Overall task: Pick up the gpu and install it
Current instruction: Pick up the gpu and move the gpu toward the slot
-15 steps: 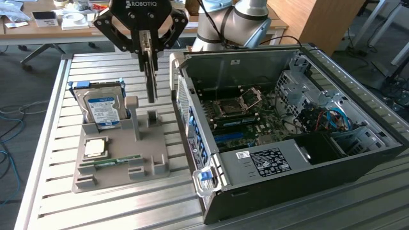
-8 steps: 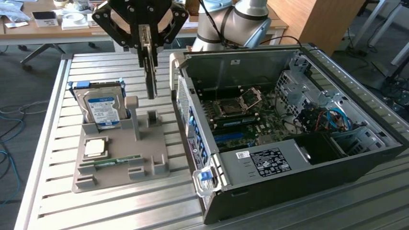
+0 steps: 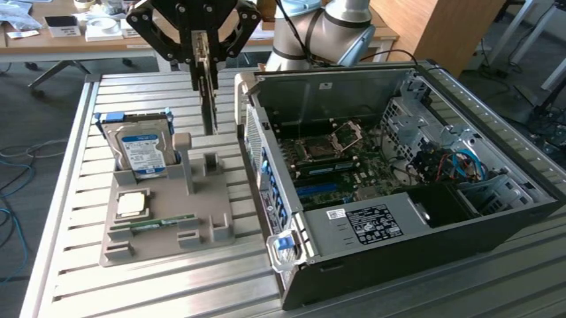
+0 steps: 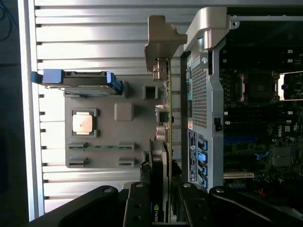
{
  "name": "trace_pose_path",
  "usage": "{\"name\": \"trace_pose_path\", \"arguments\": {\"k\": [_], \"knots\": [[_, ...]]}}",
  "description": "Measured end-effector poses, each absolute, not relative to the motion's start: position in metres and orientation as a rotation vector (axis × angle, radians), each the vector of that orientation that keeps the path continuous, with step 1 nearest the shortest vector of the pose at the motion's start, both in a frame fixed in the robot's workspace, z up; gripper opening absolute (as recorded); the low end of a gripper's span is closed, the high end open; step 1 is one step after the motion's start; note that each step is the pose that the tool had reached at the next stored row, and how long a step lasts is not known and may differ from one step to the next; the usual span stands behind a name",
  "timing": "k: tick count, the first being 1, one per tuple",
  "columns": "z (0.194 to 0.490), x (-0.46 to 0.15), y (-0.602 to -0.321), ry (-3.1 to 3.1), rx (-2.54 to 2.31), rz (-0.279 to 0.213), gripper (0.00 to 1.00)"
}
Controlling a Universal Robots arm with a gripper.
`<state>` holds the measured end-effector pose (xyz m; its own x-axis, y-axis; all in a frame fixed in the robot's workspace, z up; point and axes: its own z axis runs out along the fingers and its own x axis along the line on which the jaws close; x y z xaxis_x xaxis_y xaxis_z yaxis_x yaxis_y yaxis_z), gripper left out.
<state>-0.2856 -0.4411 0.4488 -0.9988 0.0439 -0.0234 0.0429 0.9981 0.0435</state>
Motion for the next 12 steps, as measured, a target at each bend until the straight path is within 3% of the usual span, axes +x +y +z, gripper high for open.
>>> {"name": "trace_pose_path", "arguments": {"k": [12], "knots": [[0.4528,-0.2856,-0.4411,3.116,0.068,0.067,0.27]]}}
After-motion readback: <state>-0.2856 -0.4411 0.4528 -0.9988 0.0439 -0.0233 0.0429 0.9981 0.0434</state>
